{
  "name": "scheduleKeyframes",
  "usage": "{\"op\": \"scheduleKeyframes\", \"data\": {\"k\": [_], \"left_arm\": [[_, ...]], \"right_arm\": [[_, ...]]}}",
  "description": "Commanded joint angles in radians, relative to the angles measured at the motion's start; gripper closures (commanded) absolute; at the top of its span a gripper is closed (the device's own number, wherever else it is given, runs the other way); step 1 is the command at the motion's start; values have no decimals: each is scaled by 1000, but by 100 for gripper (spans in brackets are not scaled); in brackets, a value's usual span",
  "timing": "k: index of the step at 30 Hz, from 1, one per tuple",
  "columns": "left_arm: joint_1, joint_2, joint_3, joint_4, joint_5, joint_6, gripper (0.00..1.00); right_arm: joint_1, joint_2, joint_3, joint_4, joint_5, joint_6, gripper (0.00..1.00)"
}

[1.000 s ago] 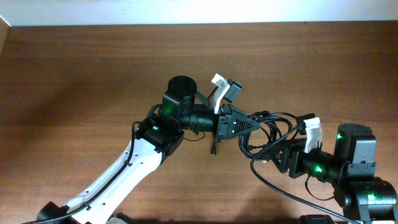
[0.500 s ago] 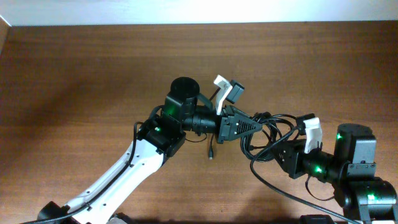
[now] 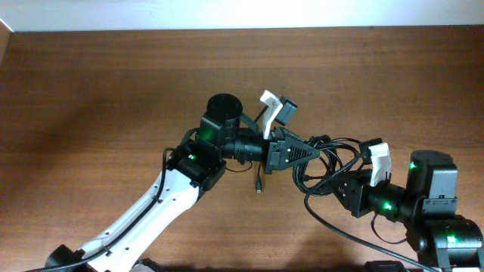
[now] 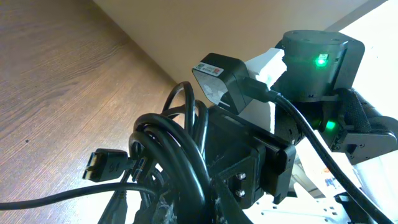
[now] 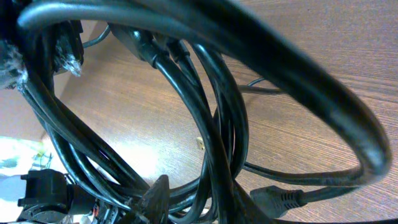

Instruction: Untangle cables

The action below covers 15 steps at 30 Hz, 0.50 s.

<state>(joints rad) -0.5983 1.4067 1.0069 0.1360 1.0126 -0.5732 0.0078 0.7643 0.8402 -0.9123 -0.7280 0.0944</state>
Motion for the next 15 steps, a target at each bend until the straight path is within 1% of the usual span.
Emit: {"op": "scheduleKeyframes", "data": {"k": [1, 2, 4, 10, 11, 12, 13, 15], "left_arm": [[-14, -5, 8, 10, 3, -7, 100], [-22, -5, 8, 14, 3, -7, 100], [-28, -5, 8, 24, 3, -7, 100], [-29, -5, 8, 29, 4, -7, 100], [-29, -5, 8, 28, 4, -7, 100], [-29, -5, 8, 28, 3, -7, 100], [-29, -5, 8, 28, 3, -6, 100], [-29, -5, 8, 29, 3, -6, 100]], "right_arm": [[-2, 2, 11, 14, -51, -13, 72], [-2, 3, 11, 14, -18, -13, 66], [-2, 10, 11, 14, 15, -14, 64], [-2, 72, 11, 13, 17, -39, 62], [-2, 80, 11, 12, 17, -39, 64], [-2, 87, 11, 11, 17, -39, 73], [-2, 89, 11, 11, 17, -39, 76], [-2, 89, 11, 11, 17, -39, 76]]}}
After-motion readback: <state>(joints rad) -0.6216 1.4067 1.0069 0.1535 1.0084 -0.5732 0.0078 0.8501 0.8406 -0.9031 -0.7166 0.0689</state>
